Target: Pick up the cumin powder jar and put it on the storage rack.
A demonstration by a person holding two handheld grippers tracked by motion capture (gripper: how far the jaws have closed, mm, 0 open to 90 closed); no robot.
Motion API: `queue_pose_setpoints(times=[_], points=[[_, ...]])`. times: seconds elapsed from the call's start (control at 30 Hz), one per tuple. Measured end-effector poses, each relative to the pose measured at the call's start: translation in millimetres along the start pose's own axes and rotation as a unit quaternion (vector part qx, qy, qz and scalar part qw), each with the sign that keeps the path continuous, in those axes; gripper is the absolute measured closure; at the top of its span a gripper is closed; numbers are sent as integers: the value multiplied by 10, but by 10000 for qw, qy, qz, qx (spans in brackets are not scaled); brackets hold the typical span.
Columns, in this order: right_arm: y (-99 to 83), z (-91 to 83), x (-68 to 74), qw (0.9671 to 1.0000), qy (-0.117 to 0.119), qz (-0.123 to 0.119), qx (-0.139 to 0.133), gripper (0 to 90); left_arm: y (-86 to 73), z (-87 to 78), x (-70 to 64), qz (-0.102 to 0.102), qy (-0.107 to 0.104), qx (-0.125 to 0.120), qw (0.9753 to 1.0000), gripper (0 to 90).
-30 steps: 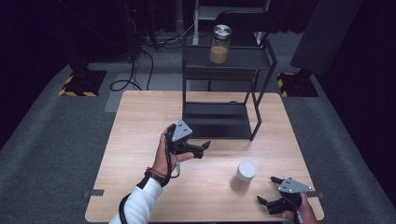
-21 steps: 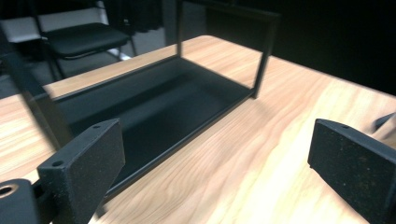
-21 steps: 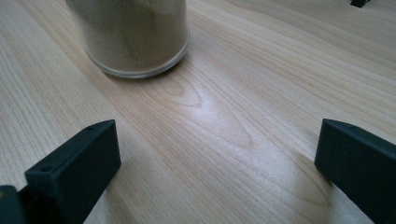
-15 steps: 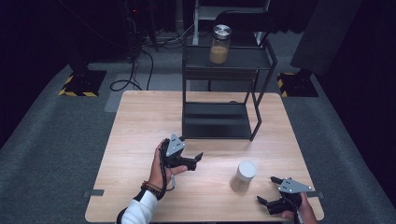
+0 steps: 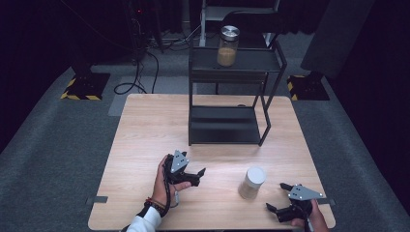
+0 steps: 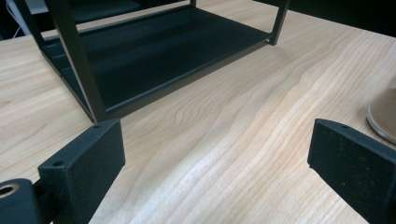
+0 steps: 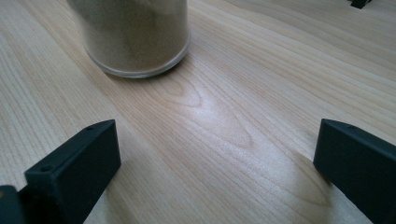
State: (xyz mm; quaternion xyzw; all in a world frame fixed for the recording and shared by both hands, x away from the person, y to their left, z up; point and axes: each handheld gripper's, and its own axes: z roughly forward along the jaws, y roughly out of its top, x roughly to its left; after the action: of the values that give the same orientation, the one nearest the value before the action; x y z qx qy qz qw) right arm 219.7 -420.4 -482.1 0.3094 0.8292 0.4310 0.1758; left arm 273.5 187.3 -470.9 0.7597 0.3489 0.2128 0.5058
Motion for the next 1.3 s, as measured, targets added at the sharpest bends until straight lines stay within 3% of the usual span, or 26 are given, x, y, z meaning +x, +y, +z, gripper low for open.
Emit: queue_pose_setpoints(times=[0.77, 0.9, 1.3], points=[[1, 0, -4, 10000, 10, 5, 4, 0, -229, 17, -9, 66, 65, 564, 9984, 39], [1, 0, -4, 10000, 11, 5, 4, 0, -234, 32, -27, 159, 51, 634, 9978, 39], [1, 1, -6, 10000, 17, 2, 4, 0, -188, 60, -32, 170, 56, 798, 9967, 38]])
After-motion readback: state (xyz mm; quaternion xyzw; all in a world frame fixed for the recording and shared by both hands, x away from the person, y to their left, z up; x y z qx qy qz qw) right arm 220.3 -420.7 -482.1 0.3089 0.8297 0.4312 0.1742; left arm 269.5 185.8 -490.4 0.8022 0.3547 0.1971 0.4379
